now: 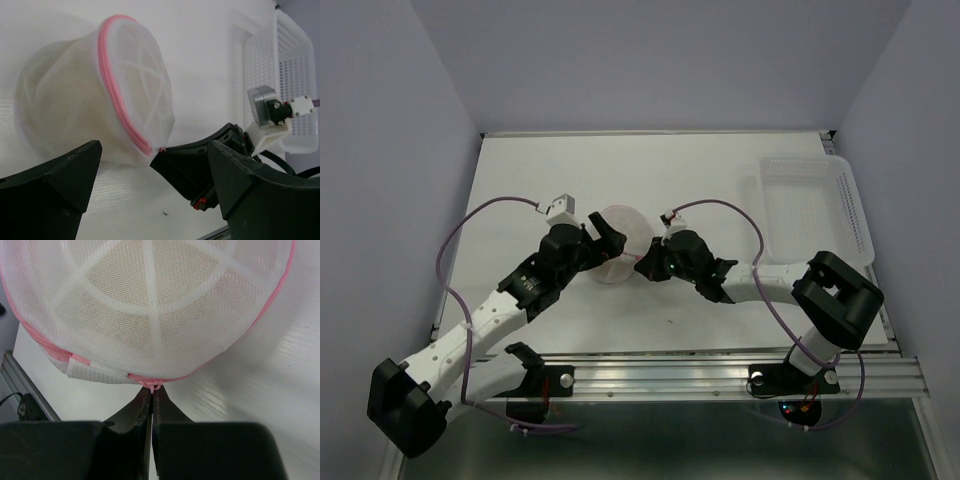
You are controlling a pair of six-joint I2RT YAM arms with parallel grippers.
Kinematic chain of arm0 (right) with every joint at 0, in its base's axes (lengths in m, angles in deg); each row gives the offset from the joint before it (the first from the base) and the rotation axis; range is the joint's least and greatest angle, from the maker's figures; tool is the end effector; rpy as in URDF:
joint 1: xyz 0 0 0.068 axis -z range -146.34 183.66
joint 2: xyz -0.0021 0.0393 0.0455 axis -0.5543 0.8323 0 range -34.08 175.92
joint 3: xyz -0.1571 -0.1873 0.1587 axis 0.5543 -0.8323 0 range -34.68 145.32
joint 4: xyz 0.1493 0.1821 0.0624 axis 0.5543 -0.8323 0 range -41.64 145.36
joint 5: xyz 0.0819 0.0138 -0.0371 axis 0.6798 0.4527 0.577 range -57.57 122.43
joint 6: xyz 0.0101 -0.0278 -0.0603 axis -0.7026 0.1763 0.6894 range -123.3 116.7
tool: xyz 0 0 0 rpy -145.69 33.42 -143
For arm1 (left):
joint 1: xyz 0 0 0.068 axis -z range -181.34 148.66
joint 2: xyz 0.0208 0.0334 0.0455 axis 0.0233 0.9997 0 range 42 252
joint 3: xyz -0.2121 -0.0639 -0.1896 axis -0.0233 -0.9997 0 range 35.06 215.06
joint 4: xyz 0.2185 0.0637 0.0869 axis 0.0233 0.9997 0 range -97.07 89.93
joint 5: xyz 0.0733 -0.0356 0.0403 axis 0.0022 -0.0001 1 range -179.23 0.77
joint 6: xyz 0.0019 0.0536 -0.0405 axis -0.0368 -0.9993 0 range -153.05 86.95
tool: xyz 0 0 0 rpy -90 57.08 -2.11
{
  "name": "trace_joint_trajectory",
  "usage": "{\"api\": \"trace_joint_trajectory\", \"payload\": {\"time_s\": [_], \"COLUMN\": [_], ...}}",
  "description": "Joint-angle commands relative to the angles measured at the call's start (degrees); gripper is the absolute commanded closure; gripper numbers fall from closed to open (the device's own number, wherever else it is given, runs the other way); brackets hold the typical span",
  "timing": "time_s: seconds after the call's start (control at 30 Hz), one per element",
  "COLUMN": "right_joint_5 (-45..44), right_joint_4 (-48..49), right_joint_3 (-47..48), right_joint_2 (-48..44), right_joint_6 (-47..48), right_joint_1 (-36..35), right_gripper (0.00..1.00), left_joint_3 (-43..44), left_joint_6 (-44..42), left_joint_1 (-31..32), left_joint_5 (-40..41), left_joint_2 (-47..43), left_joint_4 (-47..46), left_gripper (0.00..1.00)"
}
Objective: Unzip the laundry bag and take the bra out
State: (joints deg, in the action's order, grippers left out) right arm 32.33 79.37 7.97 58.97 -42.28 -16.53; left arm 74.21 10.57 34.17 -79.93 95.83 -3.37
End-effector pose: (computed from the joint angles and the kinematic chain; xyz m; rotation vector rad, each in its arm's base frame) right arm 0.2176 0.2608 0.2039 -0.2114 2.1642 0.9453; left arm 0.1735 -0.1132 0.3030 -0.2535 1.9490 -0.7786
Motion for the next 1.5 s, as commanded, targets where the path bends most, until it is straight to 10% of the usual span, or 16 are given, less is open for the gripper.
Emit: {"api": "trace_joint_trajectory", "payload": {"time_s": [0.0, 0.47, 0.87, 1.47], "right_joint_5": [-4.12, -4.65, -1.66, -0.78], "right_joint_4": [3.59, 2.97, 3.15, -0.02], "right_joint_3": [2.87, 4.28, 2.08, 1.73], "right_joint_2": [0.11, 1.78, 0.37, -1.91], "right_joint_6": [-1.97, -1.8, 1.1, 6.02], "right_joint_1": [-1.05, -3.33, -3.33, -2.28], "right_gripper": [0.99, 0.99, 0.98, 0.79], "left_joint_3": [-4.0, -2.78, -3.21, -8.13], "left_joint_6": [8.32, 10.09, 9.21, 2.44], "left_joint_1": [5.35, 9.14, 8.26, 7.21], "left_joint_5": [4.23, 12.93, 14.17, 12.32], "left_joint_2": [-3.54, 5.58, 8.58, 2.87], "left_joint_4": [2.18, -1.42, -5.55, -8.19], "left_gripper": [0.01, 0.2, 0.99, 1.0]}}
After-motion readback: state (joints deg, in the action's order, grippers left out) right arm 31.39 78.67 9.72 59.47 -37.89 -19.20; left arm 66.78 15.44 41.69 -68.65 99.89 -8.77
